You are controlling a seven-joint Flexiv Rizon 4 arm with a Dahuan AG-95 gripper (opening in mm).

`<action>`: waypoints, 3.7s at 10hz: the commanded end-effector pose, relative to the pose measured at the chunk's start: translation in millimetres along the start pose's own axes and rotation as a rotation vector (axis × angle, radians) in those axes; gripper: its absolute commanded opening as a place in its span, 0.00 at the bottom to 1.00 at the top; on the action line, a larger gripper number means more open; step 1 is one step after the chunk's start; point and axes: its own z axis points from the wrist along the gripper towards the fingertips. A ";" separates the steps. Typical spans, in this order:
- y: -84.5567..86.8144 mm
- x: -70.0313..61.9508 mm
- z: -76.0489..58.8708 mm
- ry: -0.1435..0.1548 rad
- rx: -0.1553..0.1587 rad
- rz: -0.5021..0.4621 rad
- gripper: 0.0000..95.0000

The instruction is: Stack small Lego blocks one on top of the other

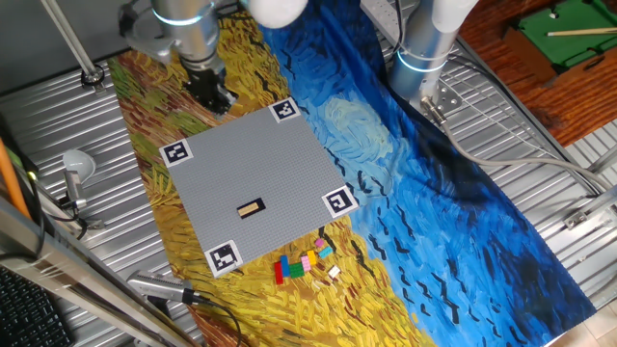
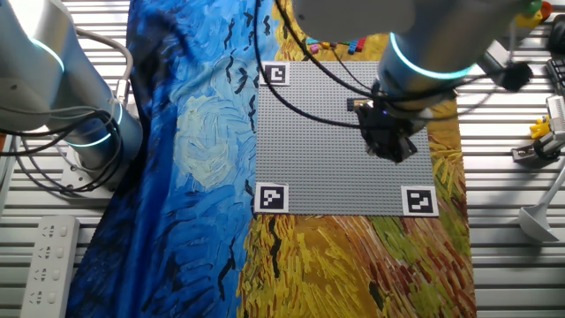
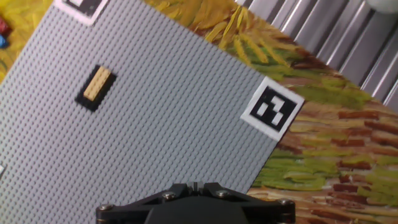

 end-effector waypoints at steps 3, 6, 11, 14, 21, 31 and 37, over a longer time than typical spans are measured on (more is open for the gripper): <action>-0.6 -0.4 -0.3 0.028 -0.008 -0.058 0.00; -0.6 -0.4 -0.3 0.013 -0.017 -0.104 0.00; 76.2 -56.9 19.5 -0.004 -0.023 -0.010 0.00; 90.7 -66.5 21.1 0.002 -0.010 -0.020 0.00; 105.9 -71.9 29.7 -0.012 -0.058 -0.140 0.00; 172.3 -97.5 49.1 -0.035 -0.076 -0.160 0.00; 172.3 -97.5 49.1 0.020 -0.042 -0.156 0.00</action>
